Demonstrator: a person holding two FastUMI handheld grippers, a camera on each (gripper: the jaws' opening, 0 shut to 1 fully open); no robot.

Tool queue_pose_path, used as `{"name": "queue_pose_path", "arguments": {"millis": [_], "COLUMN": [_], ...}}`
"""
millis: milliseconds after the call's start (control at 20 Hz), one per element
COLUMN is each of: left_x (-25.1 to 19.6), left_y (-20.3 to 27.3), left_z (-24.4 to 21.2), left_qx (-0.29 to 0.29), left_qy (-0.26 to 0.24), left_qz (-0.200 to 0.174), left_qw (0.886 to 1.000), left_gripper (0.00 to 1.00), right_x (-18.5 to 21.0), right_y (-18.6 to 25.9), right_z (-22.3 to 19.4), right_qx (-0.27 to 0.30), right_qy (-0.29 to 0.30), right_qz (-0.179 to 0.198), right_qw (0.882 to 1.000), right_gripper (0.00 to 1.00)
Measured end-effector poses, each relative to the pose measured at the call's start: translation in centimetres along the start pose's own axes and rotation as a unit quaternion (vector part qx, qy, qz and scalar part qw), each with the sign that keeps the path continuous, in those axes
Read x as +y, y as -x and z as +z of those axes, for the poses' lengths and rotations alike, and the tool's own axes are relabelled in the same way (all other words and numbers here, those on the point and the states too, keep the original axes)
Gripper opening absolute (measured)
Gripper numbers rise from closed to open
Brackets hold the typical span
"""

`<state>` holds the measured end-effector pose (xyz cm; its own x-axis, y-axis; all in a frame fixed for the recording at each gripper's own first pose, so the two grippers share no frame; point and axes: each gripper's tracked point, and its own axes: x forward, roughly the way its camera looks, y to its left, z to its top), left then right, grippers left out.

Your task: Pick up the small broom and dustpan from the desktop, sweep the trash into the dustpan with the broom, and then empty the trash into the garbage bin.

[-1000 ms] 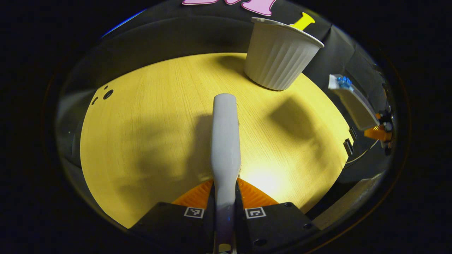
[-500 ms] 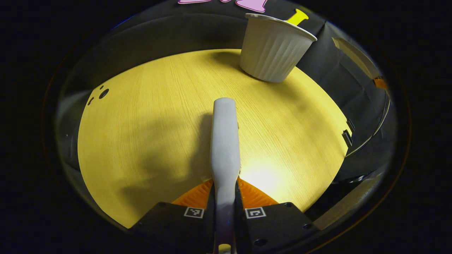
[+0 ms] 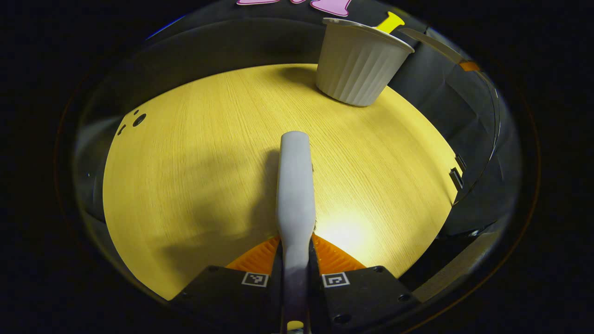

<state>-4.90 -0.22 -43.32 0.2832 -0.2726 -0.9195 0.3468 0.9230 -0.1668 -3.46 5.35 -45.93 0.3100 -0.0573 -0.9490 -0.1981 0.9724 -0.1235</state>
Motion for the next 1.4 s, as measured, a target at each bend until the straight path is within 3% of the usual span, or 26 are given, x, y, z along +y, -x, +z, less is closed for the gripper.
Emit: {"name": "queue_pose_path", "arguments": {"millis": [250,400,550,950,1100,1400], "left_x": [0.0,0.1,0.0,0.3,0.3,0.5], "left_y": [0.0,-0.1,-0.1,-0.1,-0.1,0.2], "left_z": [-0.3,-0.1,-0.1,-0.1,-0.1,0.0], "left_qx": [-0.002,-0.005,-0.004,-0.003,-0.003,-0.01], "left_qy": [0.014,0.015,0.012,0.019,0.019,0.025], "left_qz": [-0.002,-0.003,-0.002,-0.001,0.002,0.01], "left_qw": [1.0,1.0,1.0,1.0,1.0,1.0], "left_gripper": [0.28,0.28,0.28,0.31,0.28,0.31], "right_x": [-0.7,-1.6,-1.7,-2.4,-2.4,-2.0], "right_y": [-2.6,-3.2,-3.2,-2.8,-2.8,-3.0], "right_z": [3.6,4.6,5.8,8.3,9.4,10.4], "right_qx": [0.032,0.056,0.068,0.093,0.1,0.08], "right_qy": [0.061,0.126,0.156,0.247,0.28,0.275], "right_qz": [-0.032,-0.06,-0.066,-0.099,-0.11,-0.109], "right_qw": [0.997,0.989,0.983,0.96,0.948,0.952], "right_gripper": [0.37,0.37,0.37,0.36,0.36,0.37]}}
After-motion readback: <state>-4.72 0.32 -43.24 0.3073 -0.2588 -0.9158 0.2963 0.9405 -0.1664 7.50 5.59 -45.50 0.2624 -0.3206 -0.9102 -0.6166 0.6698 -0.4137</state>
